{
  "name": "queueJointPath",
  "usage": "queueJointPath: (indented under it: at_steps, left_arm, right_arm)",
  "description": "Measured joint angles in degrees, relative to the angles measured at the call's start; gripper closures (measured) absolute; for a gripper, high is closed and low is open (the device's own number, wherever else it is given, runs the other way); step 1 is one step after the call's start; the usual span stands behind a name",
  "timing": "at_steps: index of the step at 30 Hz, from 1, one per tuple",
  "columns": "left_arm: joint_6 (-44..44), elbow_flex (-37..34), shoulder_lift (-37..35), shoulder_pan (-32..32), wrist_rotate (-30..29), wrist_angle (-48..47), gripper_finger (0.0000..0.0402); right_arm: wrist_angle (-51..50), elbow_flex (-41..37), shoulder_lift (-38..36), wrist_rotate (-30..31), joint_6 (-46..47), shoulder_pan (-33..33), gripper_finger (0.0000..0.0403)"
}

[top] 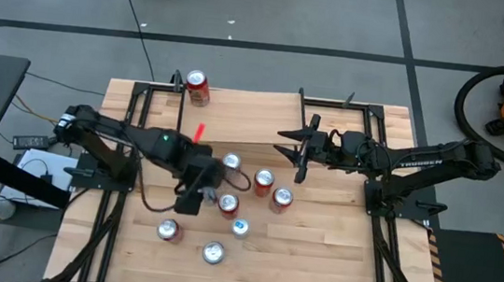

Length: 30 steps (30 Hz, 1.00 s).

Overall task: Place canned beverage on shelf
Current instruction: Put the blue soda can on the shelf

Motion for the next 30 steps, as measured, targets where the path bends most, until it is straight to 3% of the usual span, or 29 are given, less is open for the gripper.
queueJointPath:
  at_steps: [11, 18, 23, 30]
  left_arm:
    - [1.18, 11.71, -0.53, 8.54, -1.37, -4.46, 0.0149]
    - [1.54, 16.50, -0.55, 18.99, -2.82, -6.97, 0.0148]
    - [3.00, 17.94, 0.19, 28.32, -0.79, -8.36, 0.0148]
    - [6.12, 25.20, 6.82, 37.19, 0.61, -14.75, 0.0148]
  right_arm:
    - [0.05, 0.00, 0.00, 0.01, 0.15, 0.00, 0.0218]
    - [0.47, 0.00, 0.00, 0.02, 0.18, 0.00, 0.0218]
    - [0.60, 0.00, 0.00, 0.02, 0.00, -0.04, 0.0218]
    - [1.02, 0.00, 0.00, 0.02, -0.03, -0.70, 0.0218]
